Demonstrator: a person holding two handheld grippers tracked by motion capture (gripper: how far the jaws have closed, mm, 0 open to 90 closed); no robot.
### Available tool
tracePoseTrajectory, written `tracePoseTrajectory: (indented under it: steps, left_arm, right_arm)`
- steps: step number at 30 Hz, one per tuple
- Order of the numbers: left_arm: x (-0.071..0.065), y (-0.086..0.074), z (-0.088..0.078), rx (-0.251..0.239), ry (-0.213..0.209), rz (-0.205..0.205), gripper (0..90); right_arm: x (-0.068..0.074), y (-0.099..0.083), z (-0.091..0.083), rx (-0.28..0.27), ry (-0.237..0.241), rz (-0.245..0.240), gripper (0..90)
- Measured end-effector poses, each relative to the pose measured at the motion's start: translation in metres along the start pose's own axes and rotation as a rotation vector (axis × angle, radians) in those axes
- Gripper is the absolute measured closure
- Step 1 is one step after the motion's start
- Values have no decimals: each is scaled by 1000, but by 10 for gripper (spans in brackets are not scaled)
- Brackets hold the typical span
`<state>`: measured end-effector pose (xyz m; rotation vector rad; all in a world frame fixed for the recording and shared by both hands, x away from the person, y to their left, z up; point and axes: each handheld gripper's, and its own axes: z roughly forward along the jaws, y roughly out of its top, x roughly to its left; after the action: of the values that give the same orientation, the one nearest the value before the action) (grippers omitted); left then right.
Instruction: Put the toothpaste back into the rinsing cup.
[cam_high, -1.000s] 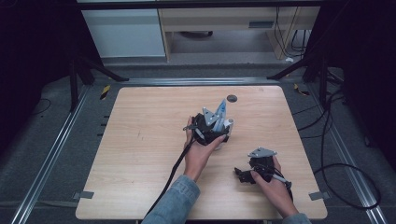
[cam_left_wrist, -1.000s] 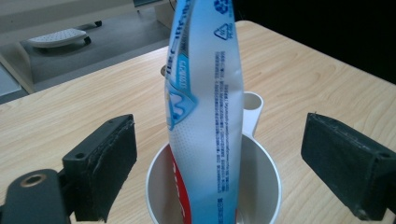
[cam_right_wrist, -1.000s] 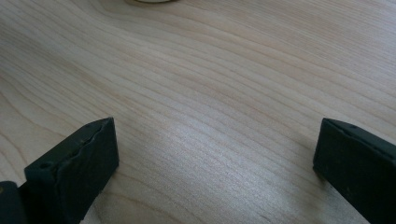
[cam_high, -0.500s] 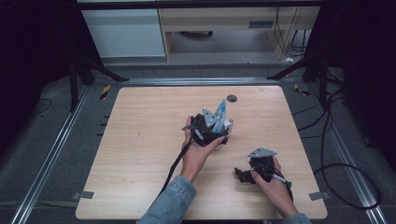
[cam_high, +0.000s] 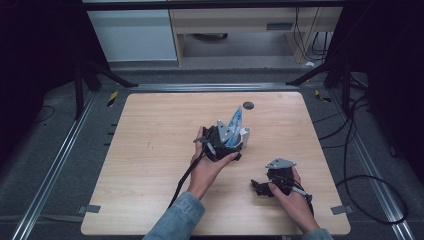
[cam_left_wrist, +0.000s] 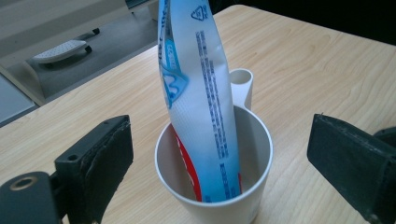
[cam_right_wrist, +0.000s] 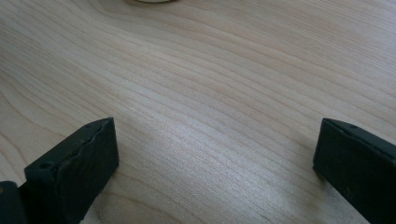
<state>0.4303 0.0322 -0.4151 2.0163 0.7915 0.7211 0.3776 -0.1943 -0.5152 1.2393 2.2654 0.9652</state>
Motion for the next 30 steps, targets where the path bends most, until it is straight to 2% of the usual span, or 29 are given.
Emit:
tracePoseTrajectory:
  steps: [1,9,16,26,30]
  left_arm:
    - [-1,-1,-1,5,-9,-13,65]
    - [2,-11,-8,30,-13,-5,60]
    - [2,-14,-15,35,-41,-6,49]
    - [14,-25,-22,56,-54,-44,48]
    - [20,-32,-29,67,-44,-43,48]
  right_arm:
    - [0,0,0,0,0,0,4]
    - [0,0,0,0,0,-1,4]
    - [0,0,0,0,0,0,4]
    - [0,0,0,0,0,1,4]
    - [0,0,0,0,-2,-2,5]
